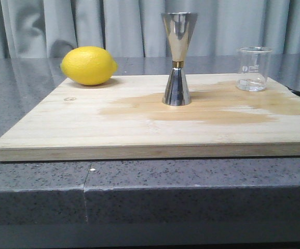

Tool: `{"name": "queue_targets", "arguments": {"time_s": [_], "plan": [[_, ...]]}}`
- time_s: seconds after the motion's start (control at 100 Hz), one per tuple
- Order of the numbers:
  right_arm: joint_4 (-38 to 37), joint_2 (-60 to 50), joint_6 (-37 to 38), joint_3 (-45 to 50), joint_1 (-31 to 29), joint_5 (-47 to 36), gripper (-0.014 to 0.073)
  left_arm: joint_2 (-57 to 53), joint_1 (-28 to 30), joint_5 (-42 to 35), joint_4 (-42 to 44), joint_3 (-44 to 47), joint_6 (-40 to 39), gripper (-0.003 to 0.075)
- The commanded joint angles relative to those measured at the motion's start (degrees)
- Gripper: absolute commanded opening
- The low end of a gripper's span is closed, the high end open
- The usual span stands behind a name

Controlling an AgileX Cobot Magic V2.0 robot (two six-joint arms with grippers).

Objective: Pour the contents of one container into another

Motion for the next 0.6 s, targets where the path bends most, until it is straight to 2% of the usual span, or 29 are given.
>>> {"name": "queue_targets", "arguments": {"time_s": [0.0,0.14,0.59], "plan": [[0.3,-2.3,0.0,2.6,-0.2,-9.4,-0.0067,-1.4,0.1,-4.5,-0.4,2.0,-0.4,-0.0019],[0.3,-3.3,0.0,7.6,-0.2,-16.1,-0.0067,-1.4,0.1,-4.5,-0.4,2.0,-0.4,-0.0019],[0.3,-3.3,0.0,7.5,-0.2,-17.5,-0.0067,-1.4,0.1,-4.5,-0.4,2.0,-0.4,-0.0019]]}}
